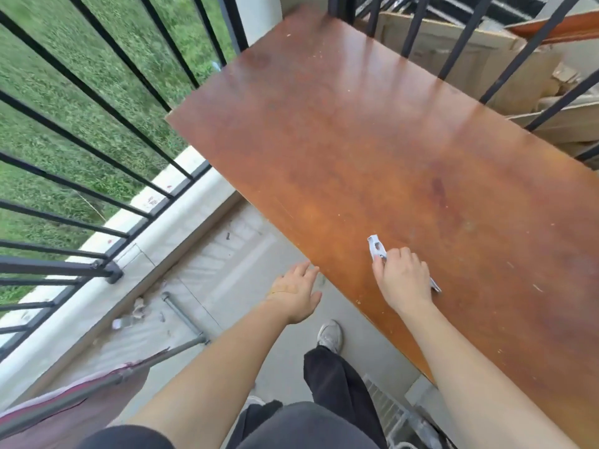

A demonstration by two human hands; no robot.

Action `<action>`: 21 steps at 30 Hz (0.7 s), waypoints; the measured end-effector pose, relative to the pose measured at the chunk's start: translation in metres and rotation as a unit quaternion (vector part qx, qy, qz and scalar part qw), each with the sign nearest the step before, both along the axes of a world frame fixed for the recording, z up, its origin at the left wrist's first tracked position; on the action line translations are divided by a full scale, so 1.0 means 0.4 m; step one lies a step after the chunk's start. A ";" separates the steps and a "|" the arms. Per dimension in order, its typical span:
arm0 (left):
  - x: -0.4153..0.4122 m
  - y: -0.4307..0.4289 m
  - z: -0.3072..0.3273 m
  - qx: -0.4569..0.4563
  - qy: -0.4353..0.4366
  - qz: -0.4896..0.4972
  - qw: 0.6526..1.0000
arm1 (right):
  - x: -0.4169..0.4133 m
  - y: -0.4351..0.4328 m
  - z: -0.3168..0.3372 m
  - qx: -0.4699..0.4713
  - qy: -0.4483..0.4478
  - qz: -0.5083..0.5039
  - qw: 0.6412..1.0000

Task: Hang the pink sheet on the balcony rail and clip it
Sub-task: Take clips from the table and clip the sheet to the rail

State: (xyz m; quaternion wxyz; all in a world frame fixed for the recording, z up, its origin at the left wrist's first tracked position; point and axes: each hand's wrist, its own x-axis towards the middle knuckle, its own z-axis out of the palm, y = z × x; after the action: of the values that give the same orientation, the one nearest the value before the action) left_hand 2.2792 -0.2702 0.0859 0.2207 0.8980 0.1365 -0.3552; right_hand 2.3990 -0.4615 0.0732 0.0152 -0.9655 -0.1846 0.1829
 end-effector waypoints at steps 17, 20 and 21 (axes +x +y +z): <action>-0.833 0.437 0.185 0.148 -0.007 0.350 0.925 | -0.501 0.700 0.148 0.254 0.242 0.097 0.931; -0.993 0.459 0.162 0.158 0.006 0.332 0.930 | -0.669 0.773 0.124 0.253 0.284 0.137 0.915; -1.033 0.463 0.153 0.165 0.032 0.310 0.936 | -0.719 0.788 0.110 0.248 0.293 0.150 0.911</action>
State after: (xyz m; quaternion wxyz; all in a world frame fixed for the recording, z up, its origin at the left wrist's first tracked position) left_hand 1.8660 -0.0851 0.1471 0.1638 0.8232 0.4719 -0.2700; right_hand 2.1112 -0.1462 0.1170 0.2801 -0.7947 -0.3539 0.4060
